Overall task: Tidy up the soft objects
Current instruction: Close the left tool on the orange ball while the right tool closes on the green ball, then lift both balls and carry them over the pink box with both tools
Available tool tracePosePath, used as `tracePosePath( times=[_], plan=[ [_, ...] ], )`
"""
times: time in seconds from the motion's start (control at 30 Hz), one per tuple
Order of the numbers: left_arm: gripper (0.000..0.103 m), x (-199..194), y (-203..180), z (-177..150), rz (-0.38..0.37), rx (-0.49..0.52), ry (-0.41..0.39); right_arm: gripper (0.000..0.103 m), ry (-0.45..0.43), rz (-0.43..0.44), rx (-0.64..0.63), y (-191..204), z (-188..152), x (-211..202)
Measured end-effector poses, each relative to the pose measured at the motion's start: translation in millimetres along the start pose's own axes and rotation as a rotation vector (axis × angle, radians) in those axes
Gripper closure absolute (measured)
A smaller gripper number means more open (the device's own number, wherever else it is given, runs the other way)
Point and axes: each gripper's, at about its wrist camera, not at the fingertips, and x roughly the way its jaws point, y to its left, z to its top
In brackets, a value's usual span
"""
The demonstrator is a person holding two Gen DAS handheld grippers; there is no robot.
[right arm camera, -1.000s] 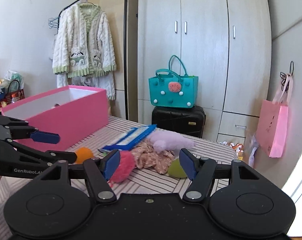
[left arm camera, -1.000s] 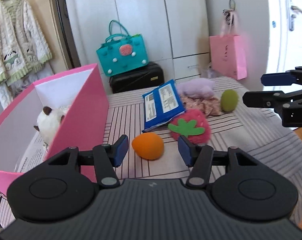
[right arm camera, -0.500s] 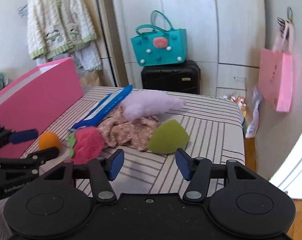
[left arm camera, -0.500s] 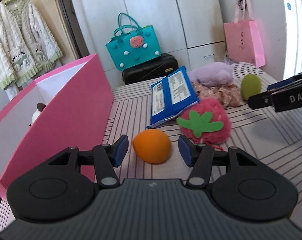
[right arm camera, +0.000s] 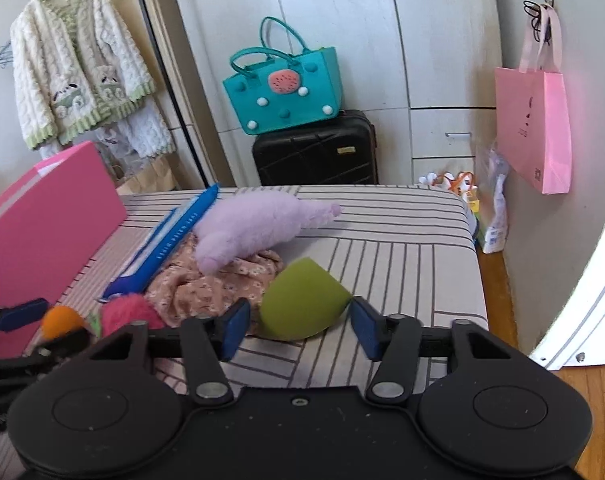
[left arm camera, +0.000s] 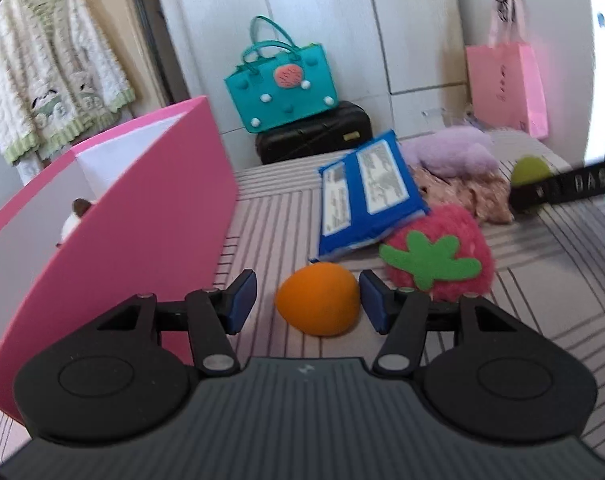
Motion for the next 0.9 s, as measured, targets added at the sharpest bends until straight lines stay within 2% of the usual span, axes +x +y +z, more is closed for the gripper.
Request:
tracePosePath(
  times=[0.13,0.27,0.5,0.63,0.8,0.9],
  plan=[
    [0.047,3.4,5.0,1.0,-0.026,-0.027,0.017,0.055,-0.011,-0.003,0.003,0.1,-2.2,3.6],
    [0.056,6.1,7.0,-0.5,-0.069,-0.060,0.032,0.055,-0.024,-0.010,0.005,-0.6,-3.9,-2.4],
    [0.060,2.1,8.6,-3.0,-0.067,-0.074,0.006,0.055,-0.038,0.002,-0.009,3.7,-7.9,-27.9],
    [0.061,-11.7,11.8,-0.6,-0.069,-0.073,-0.035,0.055,-0.005,0.033,-0.024,12.4,-13.3,-39.6],
    [0.061,-24.0,23.9,0.9,-0.182,-0.122,0.008,0.055,0.050,0.102,-0.010,25.0,-22.9,-47.7],
    [0.061,-33.5,29.1,0.7,-0.233,-0.116,0.032,0.055,0.061,0.160,-0.005,35.3,-27.6,-54.6]
  ],
)
